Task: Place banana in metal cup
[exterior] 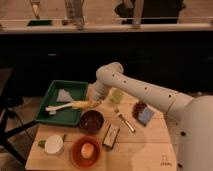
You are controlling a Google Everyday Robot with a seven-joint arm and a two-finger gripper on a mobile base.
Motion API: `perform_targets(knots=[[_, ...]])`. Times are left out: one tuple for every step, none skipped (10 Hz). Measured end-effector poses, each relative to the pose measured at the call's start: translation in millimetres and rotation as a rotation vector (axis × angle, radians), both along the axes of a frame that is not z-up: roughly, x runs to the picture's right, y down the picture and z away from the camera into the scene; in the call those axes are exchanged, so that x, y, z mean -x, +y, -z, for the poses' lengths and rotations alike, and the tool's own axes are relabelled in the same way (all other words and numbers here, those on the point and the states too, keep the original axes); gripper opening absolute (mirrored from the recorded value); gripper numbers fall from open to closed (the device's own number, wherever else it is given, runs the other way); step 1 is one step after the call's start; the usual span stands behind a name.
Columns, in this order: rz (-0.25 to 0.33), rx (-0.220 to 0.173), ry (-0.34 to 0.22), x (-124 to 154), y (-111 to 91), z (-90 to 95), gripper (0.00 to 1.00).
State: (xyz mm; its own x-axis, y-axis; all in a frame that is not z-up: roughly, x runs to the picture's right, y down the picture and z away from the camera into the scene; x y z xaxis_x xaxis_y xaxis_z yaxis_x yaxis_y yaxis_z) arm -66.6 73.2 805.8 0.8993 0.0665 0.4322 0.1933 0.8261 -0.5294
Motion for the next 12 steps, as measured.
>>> perform_targets(knots=[[-0.009,-0.003,0.008,-2.1,-3.8,-3.1,0.0],[-0.02,-0.007,0.019,-5.2,-7.7,-6.7,0.0],[-0.03,-0.013,0.028,-7.6,-12.0,-9.4,0.0],[-0.035,-0.017,0.034,-8.7,-14.0,-10.8,0.0],[-0.041,-0.026,0.039,-9.8,-18.6,-12.0,0.0],[-0.05,-0.037,0.049,-13.0,-27.6,-15.4,0.0],[-0.052,-0.04,0.053,-13.8,-31.1,-16.9,0.0],[-0.053,-0.042,0.054,-13.8,-33.9,-18.8,0.0],[-0.054,-0.046,0.055,-15.1,-38.4,-21.7,0.0],[-0.054,-0.051,0.056,-17.4,-46.2,-26.5,0.0],[-0.054,-0.054,0.056,-18.0,-52.2,-29.8,0.0],[-0.054,-0.058,0.056,-18.0,-58.6,-33.9,0.0]])
